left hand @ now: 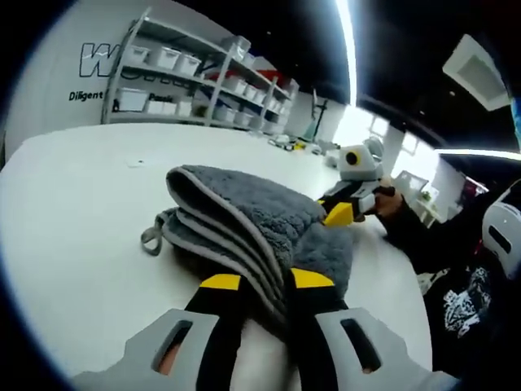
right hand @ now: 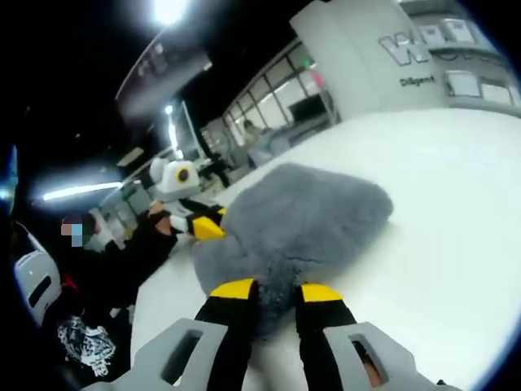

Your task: Open the folded towel by lifting each exposed corner and separating the folded layers until the towel lies flat within the target outline without major curled edges

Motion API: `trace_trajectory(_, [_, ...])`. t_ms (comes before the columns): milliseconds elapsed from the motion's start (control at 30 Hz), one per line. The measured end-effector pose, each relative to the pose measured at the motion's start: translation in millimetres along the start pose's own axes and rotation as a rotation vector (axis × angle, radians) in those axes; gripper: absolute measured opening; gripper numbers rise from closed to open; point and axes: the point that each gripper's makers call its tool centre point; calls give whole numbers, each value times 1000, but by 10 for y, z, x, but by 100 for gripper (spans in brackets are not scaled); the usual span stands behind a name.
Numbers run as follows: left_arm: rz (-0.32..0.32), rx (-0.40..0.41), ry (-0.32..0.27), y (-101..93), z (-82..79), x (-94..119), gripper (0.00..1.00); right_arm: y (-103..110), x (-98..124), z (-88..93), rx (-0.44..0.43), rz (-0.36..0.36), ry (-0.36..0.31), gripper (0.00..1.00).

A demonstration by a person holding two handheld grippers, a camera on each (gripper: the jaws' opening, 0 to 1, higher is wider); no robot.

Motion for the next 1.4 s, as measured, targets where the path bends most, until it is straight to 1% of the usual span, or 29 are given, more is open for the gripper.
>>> trace_trajectory(67, [-41, -50, -25, 77, -48, 2, 38, -3, 6, -3, 14, -3, -2, 21])
trace_trajectory(100, [-60, -59, -38, 109, -72, 4, 45, -4, 9, -7, 19, -2, -4, 23])
trace_trajectory(133, [-67, -66, -45, 121, -88, 4, 57, -3, 13, -12, 26, -4, -5, 27])
trace_trajectory(200, [-90, -88, -83, 156, -158, 0, 77, -16, 25, -52, 52, 3, -22, 38])
trace_trajectory(233, [-97, -94, -96, 160, -181, 0, 90, -30, 27, -80, 66, 11, -35, 46])
trace_trajectory(267, [-104, -100, -103, 164, -194, 1, 97, -42, 26, -105, 87, 16, -47, 63])
trace_trajectory(300, [-115, -108, -112, 174, -212, 0, 99, -54, 18, -139, 110, 25, -62, 80])
trace_trajectory(333, [-129, -117, -114, 195, -221, 11, 100, -60, 0, -199, 144, 33, -90, 99])
trace_trajectory(367, [-167, -119, -123, 254, -241, 22, 100, -67, 13, -265, 189, 41, -114, 93])
trace_trajectory(400, [-201, -147, -131, 315, -270, 43, 100, -70, 31, -314, 198, 68, -134, 100])
trace_trajectory(433, [-229, -168, -140, 361, -298, 68, 100, -63, 34, -376, 193, 81, -164, 98])
trace_trajectory(467, [-242, -173, -162, 383, -339, 85, 100, -63, 54, -398, 197, 77, -163, 100])
trace_trajectory(533, [-242, -141, -181, 380, -374, 126, 100, -76, 77, -438, 189, 71, -174, 100])
trace_trajectory(567, [-239, -138, -186, 376, -385, 131, 100, -81, 81, -450, 182, 72, -178, 100])
trace_trajectory(600, [-238, -140, -193, 363, -395, 137, 100, -92, 73, -444, 177, 80, -180, 100])
trace_trajectory(700, [-241, -145, -192, 413, -413, 139, 100, -121, 74, -427, 188, 100, -173, 100])
trace_trajectory(800, [-240, -150, -185, 405, -399, 132, 100, -115, 73, -410, 188, 105, -170, 100])
trace_trajectory(1000, [-265, -164, -192, 447, -422, 146, 100, -94, 60, -377, 196, 108, -166, 100])
trace_trajectory(1167, [-253, -170, -197, 404, -430, 114, 100, -101, 55, -356, 199, 114, -161, 99])
trace_trajectory(1300, [-247, -180, -197, 382, -430, 95, 100, -152, 46, -308, 233, 137, -135, 99])
trace_trajectory(1400, [-251, -189, -194, 390, -429, 92, 100, -169, 43, -293, 237, 139, -127, 98])
Point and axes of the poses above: the point that each gripper's makers call its tool centre point, and the gripper's own axes: x roughly backward along the fingers, y roughly to its left, z roughly out of its underside, and after that the axes turned 10 degrees about -y, right-handed
